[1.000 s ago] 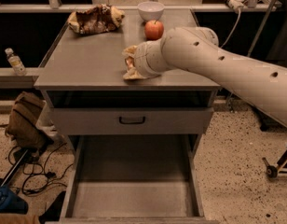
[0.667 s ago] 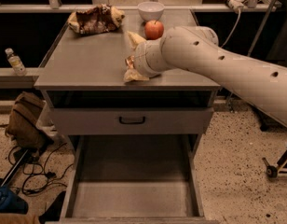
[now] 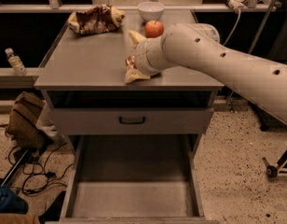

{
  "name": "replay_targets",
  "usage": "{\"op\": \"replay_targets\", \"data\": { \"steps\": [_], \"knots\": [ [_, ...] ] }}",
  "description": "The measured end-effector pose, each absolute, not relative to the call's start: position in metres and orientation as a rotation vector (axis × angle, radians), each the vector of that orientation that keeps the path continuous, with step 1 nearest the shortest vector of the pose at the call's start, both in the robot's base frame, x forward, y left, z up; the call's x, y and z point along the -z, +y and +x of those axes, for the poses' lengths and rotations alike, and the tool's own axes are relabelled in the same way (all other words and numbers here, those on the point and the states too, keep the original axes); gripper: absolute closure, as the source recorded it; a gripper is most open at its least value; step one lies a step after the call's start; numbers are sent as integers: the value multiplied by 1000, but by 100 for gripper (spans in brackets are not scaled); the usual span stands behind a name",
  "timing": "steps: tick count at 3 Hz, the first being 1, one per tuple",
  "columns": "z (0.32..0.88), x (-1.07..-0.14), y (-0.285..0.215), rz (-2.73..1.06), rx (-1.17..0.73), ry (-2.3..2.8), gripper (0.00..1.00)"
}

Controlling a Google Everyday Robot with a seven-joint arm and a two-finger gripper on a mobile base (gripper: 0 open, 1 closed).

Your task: Pick orange can from middle drawer and place on counter

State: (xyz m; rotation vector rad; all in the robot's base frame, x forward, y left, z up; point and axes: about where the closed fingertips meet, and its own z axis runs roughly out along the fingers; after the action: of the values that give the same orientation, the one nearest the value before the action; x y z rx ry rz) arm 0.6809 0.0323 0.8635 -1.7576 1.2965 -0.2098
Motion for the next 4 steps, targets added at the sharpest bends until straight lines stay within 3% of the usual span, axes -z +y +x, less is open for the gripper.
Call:
{"op": "replay_targets", "data": {
  "steps": [1, 2, 4],
  "knots": [
    [681, -868, 32, -1758, 210, 1297, 0],
    [639, -880, 16, -1809, 256, 1336, 0],
    [521, -1043, 5, -1824, 599, 1231, 0]
  ]
}}
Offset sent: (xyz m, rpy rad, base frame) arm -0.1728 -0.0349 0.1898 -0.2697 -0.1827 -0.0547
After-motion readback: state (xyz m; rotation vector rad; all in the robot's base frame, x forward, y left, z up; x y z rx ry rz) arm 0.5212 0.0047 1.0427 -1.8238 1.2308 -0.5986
